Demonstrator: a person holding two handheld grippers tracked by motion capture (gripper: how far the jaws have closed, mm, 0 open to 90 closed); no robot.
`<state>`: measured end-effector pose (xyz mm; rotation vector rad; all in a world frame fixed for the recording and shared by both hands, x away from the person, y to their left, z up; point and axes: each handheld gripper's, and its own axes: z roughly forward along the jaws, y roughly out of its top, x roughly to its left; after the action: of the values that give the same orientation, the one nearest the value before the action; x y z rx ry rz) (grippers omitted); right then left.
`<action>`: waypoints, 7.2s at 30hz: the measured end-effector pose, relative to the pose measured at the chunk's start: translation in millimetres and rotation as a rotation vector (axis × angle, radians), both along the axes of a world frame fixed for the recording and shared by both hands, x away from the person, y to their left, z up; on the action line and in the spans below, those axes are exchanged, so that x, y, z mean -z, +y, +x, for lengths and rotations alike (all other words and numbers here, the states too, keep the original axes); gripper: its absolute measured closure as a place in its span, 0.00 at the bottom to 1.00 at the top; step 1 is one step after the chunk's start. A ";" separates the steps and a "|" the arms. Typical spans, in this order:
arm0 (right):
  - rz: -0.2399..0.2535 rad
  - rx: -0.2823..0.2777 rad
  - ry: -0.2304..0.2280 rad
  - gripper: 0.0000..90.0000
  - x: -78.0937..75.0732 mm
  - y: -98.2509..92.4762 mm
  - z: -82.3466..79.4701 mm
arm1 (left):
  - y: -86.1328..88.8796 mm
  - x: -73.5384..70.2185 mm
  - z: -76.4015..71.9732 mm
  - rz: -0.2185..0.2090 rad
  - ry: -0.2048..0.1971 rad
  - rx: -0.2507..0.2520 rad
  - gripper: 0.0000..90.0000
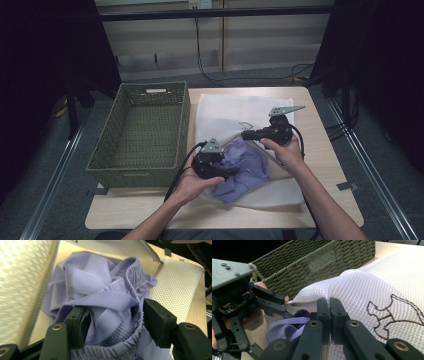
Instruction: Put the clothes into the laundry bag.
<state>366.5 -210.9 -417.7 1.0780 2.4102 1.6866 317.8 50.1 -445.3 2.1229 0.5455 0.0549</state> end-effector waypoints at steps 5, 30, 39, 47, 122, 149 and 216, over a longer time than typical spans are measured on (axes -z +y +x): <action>-0.004 -0.001 -0.003 0.98 0.2 0.7 -0.6 | 6.9 -9.0 -4.0 -0.031 -0.010 -0.004 0.43; -0.017 -0.002 -0.012 0.98 -1.3 3.3 -2.4 | 23.1 -5.8 -34.2 -0.020 -0.028 0.104 0.76; -0.019 -0.006 -0.012 0.98 -1.1 3.7 -2.8 | 11.0 10.7 -40.7 0.051 -0.021 0.154 0.63; -0.023 -0.005 -0.014 0.98 -2.1 3.9 -3.6 | 10.3 15.4 -42.3 0.101 -0.019 0.169 0.42; -0.043 -0.036 0.011 0.98 0.9 10.6 -8.6 | -8.3 43.2 -34.1 0.199 0.018 0.243 0.61; -0.038 -0.045 0.014 0.98 1.1 10.9 -9.6 | -19.5 27.0 -8.6 0.207 0.013 0.151 0.93; -0.052 -0.066 0.009 0.97 5.6 10.5 -13.3 | -30.9 48.3 33.0 0.112 0.005 -0.233 0.92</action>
<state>353.2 -200.4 -423.2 1.0127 2.5073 1.6307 350.8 19.2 -493.6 2.1586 0.8078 0.2159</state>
